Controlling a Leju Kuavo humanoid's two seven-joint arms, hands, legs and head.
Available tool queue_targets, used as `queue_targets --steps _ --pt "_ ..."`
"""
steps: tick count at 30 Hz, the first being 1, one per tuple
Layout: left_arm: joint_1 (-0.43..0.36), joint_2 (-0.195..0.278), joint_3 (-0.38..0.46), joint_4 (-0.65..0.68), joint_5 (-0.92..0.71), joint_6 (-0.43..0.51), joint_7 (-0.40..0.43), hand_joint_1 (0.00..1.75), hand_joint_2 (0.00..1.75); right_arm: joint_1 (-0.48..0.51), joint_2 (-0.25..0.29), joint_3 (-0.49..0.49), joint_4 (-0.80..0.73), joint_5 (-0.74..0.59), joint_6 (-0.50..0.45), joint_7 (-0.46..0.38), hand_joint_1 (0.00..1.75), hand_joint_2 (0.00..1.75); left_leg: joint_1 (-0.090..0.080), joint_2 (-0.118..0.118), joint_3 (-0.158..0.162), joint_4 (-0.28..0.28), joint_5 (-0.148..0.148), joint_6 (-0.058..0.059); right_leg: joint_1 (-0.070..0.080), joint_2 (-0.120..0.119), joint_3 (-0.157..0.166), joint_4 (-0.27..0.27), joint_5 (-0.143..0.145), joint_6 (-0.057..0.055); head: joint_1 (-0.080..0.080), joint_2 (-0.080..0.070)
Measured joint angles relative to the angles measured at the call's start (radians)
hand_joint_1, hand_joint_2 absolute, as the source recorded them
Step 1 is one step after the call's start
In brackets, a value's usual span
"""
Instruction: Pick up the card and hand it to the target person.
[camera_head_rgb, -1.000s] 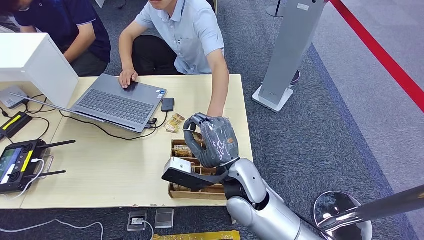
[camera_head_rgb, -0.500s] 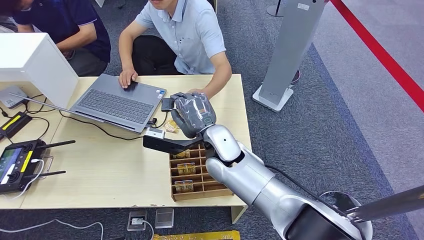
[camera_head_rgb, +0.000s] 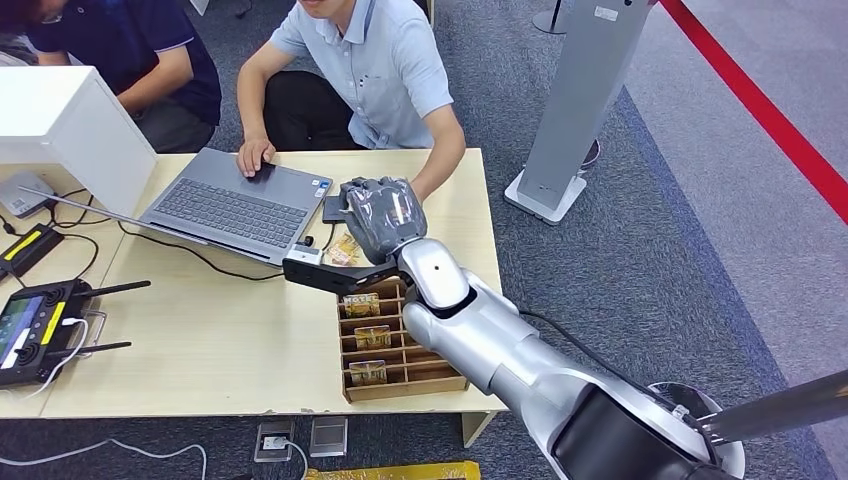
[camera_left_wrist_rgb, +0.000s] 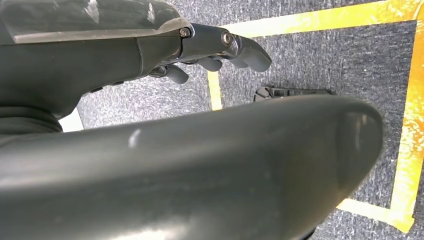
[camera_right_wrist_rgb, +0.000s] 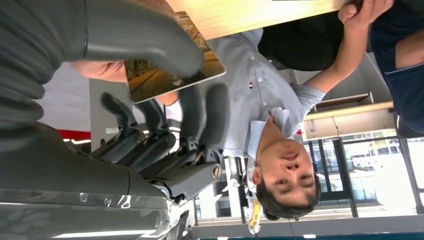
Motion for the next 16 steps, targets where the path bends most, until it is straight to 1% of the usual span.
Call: queue_targets --steps 6,16 --pt "0.000 0.000 -0.012 0.000 0.000 0.006 0.000 0.00 0.00 -0.006 0.005 0.010 0.029 -0.016 -0.016 -0.002 0.00 1.75 0.000 0.000 0.000 0.000 0.000 0.000 0.000 0.000 0.000 0.000 0.000 0.000 0.000 0.000" --pt "0.001 0.000 -0.015 0.000 0.024 0.015 0.000 0.00 0.00 -0.012 -0.002 0.012 0.026 -0.082 -0.080 -0.008 0.00 1.75 0.000 0.000 0.001 0.000 0.000 0.000 0.000 0.000 0.000 0.000 0.000 0.000 0.000 0.000"
